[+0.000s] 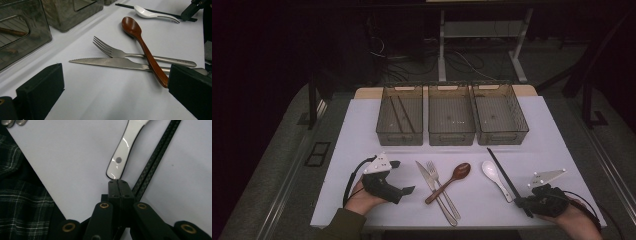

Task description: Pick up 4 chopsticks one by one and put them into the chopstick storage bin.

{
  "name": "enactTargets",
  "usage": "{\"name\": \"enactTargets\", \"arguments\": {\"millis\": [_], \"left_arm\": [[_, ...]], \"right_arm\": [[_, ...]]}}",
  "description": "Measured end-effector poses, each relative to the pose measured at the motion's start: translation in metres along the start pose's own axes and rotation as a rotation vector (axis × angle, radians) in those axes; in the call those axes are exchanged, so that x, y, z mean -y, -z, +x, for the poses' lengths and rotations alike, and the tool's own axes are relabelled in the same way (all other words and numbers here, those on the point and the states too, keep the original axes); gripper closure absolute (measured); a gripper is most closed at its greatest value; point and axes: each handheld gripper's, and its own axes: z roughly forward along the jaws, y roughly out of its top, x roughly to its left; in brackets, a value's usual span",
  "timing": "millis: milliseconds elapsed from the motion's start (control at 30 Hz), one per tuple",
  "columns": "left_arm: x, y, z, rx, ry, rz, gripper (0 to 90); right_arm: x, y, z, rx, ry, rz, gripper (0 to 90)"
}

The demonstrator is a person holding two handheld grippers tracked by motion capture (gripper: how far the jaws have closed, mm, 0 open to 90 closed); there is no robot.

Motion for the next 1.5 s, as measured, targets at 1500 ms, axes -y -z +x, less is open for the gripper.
{"name": "enactTargets", "arguments": {"millis": [1500], "left_arm": [[0.0, 0.0, 0.0, 0.0, 0.0, 0.0, 0.0]], "right_arm": [[-0.007, 0.03, -0.035, 0.127, -0.085, -0.021, 54.6]]}}
